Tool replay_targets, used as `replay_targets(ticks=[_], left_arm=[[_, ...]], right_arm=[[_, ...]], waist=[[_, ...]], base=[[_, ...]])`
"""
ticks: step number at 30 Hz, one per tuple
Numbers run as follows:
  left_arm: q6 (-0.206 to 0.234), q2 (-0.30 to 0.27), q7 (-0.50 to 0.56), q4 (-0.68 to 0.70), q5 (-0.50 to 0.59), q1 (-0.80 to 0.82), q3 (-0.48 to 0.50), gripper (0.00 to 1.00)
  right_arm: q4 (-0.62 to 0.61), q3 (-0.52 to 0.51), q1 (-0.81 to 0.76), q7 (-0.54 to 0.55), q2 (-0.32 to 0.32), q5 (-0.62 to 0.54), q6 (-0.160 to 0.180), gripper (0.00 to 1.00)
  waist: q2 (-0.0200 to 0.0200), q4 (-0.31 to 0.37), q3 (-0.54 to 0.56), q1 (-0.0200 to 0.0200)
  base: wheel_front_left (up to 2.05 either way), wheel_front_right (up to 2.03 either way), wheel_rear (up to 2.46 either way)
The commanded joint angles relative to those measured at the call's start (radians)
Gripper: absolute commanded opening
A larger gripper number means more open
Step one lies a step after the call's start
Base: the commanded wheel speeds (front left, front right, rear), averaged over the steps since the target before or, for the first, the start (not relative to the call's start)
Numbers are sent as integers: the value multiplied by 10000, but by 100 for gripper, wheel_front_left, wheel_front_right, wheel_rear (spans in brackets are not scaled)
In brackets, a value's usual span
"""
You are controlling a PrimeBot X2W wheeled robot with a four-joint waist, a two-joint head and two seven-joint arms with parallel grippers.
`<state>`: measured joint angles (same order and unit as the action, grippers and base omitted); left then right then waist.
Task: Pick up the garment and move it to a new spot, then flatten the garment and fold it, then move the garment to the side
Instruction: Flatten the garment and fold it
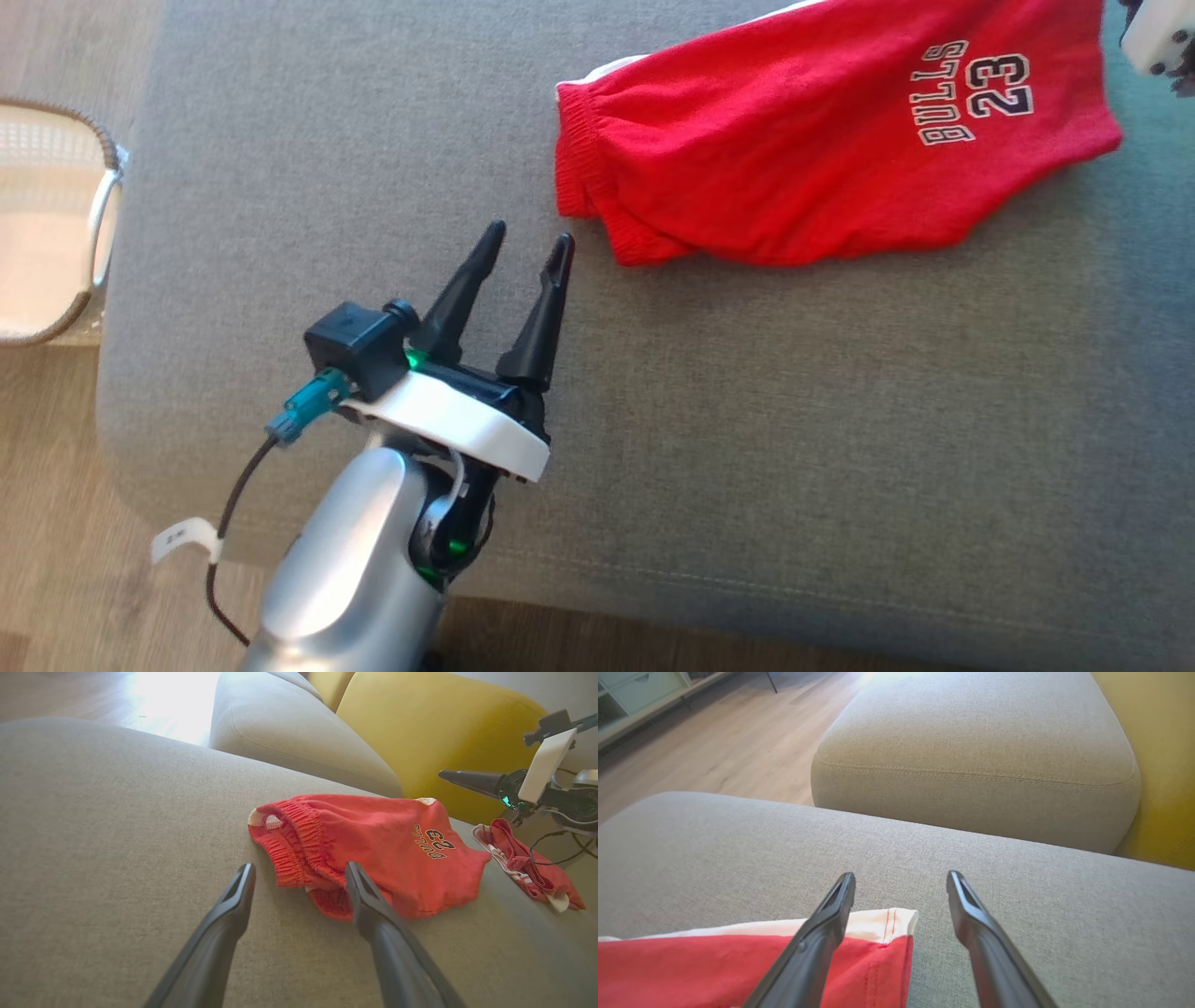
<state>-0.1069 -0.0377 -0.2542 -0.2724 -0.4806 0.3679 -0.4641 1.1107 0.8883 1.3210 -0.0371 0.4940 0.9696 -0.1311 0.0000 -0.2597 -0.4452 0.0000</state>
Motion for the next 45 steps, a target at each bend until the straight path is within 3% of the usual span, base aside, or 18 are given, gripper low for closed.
replay_targets(ticks=[1, 7, 16, 23, 24, 26, 33, 41, 45], left_arm=[[-24, -126, -76, 408, 188, -69, 462, 100], [533, -126, -76, 1327, 891, -633, 853, 100], [2569, -126, -76, 3541, 2330, -1913, 971, 100], [3159, -126, -76, 4144, 2571, -2775, 570, 100], [3185, -126, -76, 4169, 2553, -2844, 537, 100], [3219, -126, -76, 4178, 2545, -2917, 505, 100], [3193, -126, -76, 4237, 2641, -3003, 610, 100], [3022, -126, -76, 4133, 2675, -3199, 714, 100], [2957, -126, -76, 4037, 2676, -3301, 742, 100]], right_arm=[[-90, -138, -228, -110, -78, 294, 4, 100], [-520, -307, -1299, -202, -32, 1120, 4, 100], [192, 288, -2457, -493, -207, 886, 4, 100], [1157, 528, -3143, 359, -580, 954, 4, 100], [1142, 544, -3207, 545, -645, 1016, 4, 91], [1051, 557, -3295, 776, -705, 1136, 4, 0], [951, 646, -3059, 699, -454, 1124, 4, 0], [1089, 1061, -2124, 602, 828, 545, 4, 0], [909, 1298, -1623, 808, 922, 307, 4, 0]], waist=[[0, 92, 105, 0], [0, 244, 303, 0], [0, -254, 678, 0], [0, -799, 986, 0], [0, -815, 1008, 0], [0, -806, 1061, 0], [0, -290, 1348, 0], [0, 441, 1875, 0], [0, 642, 2108, 0]], base=[[0, 0, 0], [0, 0, 0], [0, 0, 0], [0, 0, 0], [0, 0, 0], [0, 0, 0], [0, 0, 0], [0, 0, 0], [0, 0, 0]])
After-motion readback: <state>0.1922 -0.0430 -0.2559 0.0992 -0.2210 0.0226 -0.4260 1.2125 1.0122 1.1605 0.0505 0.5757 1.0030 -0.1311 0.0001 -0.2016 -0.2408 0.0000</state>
